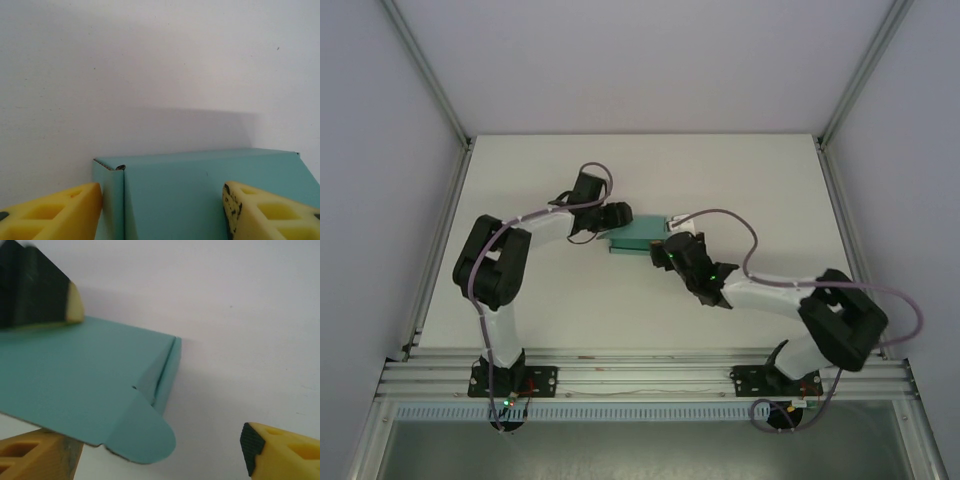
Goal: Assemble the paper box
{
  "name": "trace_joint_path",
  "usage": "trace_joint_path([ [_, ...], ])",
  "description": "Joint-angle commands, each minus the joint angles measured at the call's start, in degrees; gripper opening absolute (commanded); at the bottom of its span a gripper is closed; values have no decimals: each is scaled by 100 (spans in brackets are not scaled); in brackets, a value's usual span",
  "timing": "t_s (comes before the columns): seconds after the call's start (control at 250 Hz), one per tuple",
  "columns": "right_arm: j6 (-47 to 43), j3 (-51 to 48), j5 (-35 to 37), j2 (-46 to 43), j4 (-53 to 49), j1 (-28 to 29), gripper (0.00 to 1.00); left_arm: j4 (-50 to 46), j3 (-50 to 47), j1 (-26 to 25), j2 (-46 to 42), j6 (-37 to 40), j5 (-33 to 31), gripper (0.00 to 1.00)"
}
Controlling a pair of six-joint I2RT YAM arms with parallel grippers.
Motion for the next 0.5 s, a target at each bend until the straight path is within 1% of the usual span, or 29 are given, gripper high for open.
trace_joint_path([
  [0.0, 335, -203, -256, -575, -366, -13, 88, -3, -557, -28, 106, -239, -34, 62],
  [0.024, 459, -200, -199, -686, -388, -40, 90, 105, -665, -33, 108, -256, -52, 62],
  [0.052, 591, -195, -230, -803, -418, -105, 92, 228, -798, -43, -90, -281, -102, 61],
  [0.12, 913, -106, -576, -1003, -490, -331, 94, 445, -1087, -60, -233, -287, -274, 61],
  [0.188, 1400, 126, -948, -974, -656, -648, 95, 651, -1332, -87, -385, -286, -376, 61],
  [0.232, 1555, 359, -1253, -825, -840, -839, 95, 726, -1448, -121, -466, -269, -507, 61],
  [0.34, 1602, 840, -1515, -229, -1010, -1061, 94, 670, -1506, -219, -577, -208, -762, 61],
  [0.392, 1566, 1046, -1763, 97, -1057, -1122, 90, 627, -1487, -266, -604, -191, -866, 61],
  [0.432, 1554, 1142, -1887, 313, -1029, -1123, 89, 633, -1482, -296, -623, -174, -877, 61],
  [0.496, 1543, 1199, -2048, 690, -952, -1133, 83, 656, -1475, -325, -639, -190, -877, 61],
])
